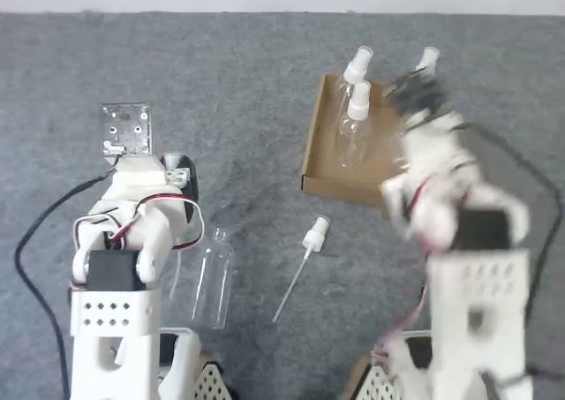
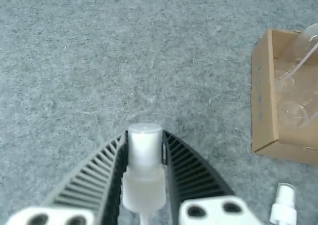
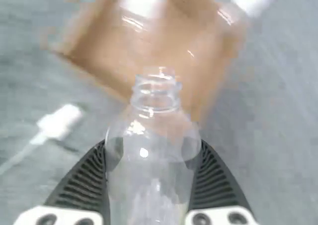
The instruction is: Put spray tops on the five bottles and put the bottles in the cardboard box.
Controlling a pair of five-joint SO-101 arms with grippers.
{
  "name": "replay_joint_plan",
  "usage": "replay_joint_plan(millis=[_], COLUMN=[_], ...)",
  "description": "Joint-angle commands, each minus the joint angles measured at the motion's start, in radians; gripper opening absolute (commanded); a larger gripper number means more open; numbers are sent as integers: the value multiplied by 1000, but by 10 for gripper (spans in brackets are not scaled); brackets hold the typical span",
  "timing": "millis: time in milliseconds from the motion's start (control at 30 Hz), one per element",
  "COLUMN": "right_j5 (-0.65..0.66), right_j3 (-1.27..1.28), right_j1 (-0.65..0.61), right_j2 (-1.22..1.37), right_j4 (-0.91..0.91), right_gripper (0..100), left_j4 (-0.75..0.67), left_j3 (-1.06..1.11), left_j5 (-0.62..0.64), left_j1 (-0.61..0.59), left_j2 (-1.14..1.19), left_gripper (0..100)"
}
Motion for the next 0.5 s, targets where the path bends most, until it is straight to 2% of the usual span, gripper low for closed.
replay_joint_plan(millis=[0, 100, 233, 333, 467], right_j5=[-69, -107, -152, -123, -38], right_j3=[92, 163, 249, 330, 442], right_j1=[-243, -387, -513, -588, -702], right_j2=[-139, -130, -102, -101, -101], right_j4=[-99, -208, -387, -507, -608], right_gripper=[5, 6, 6, 6, 6], left_j4=[-14, 46, 163, 221, 259], left_j3=[-139, -292, -555, -719, -835], left_j5=[-9, -8, -2, 12, 92], left_j1=[-8, -6, -5, -2, 0], left_j2=[-9, -9, -8, -8, -8], left_gripper=[20, 20, 19, 19, 19])
